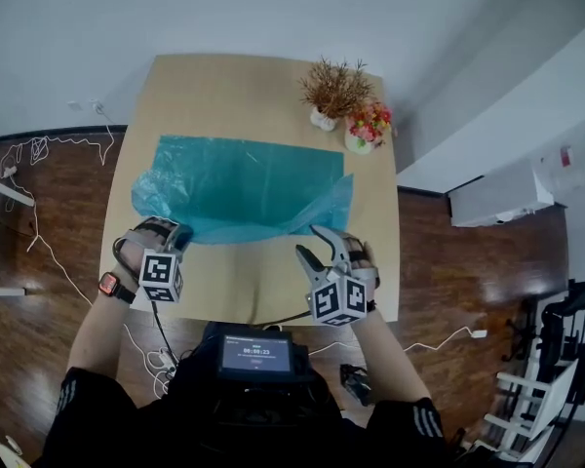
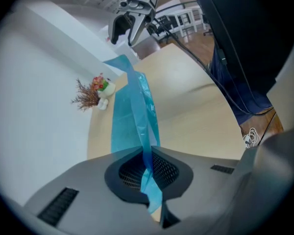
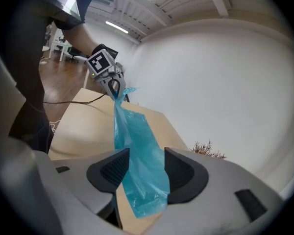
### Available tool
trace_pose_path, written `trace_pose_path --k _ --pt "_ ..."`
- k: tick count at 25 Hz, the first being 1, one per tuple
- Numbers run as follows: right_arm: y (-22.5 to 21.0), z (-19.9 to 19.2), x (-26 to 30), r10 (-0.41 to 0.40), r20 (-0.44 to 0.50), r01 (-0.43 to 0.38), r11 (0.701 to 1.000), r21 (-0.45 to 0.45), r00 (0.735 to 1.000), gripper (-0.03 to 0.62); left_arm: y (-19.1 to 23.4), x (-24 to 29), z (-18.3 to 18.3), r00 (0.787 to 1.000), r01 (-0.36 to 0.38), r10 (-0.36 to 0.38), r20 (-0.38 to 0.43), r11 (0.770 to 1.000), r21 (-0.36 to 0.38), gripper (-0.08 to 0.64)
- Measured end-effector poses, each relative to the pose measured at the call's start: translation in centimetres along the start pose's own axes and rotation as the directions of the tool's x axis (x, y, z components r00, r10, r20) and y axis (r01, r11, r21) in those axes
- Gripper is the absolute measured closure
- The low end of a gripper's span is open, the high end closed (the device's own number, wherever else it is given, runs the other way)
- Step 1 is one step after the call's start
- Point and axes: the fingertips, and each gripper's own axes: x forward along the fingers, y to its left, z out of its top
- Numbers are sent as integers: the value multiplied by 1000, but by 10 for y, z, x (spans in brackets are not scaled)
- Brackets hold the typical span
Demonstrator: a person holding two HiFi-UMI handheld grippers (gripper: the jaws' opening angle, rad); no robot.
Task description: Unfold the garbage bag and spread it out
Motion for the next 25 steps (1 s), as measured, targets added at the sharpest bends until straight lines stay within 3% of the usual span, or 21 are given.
trace_pose_path --k 7,13,14,16,19,20,25 --pt "-1 27 -1 56 -32 -61 980 -189 998 275 -32 -24 -9 993 -23 34 -115 995 94 557" --pt "33 16 16 190 -174 -237 919 -314 966 262 -64 -40 -4 987 -27 42 -156 995 95 557" --pt "41 11 17 205 -193 -259 910 -323 960 280 -71 -43 -4 986 -26 40 -165 996 90 557" --pt "56 5 13 203 -205 -263 907 -328 957 434 -86 -46 -4 983 -26 37 -178 997 68 557" --pt "72 -3 1 166 -193 -220 928 -302 967 555 -104 -48 6 990 -35 26 -141 998 -58 557" --pt "78 -6 -3 155 -188 -205 935 -289 970 566 -109 -49 13 994 -41 28 -109 992 -122 557" --pt "110 -18 -21 112 -170 -147 968 -205 979 572 -141 -51 29 999 -31 15 -45 922 -385 554"
